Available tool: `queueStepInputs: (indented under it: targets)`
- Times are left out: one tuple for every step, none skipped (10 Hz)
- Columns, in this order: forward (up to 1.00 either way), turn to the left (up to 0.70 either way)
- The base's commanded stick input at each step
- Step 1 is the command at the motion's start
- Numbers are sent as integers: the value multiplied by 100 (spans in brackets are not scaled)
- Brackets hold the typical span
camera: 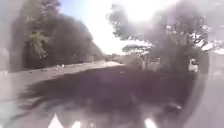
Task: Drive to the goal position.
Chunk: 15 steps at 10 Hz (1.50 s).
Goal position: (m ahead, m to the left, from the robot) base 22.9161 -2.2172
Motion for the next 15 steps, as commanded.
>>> queueStepInputs:
  targets:
    - [50,-49]
    - [50,-23]
    - [50,-8]
    - [50,0]
    - [50,0]
    - [50,-50]
    - [50,-50]
    - [50,-50]
    - [50,-50]
    - [50,-50]
    - [50,-50]
    - [50,-50]
    - [50,-50]
    - [50,-50]
    - [50,-50]
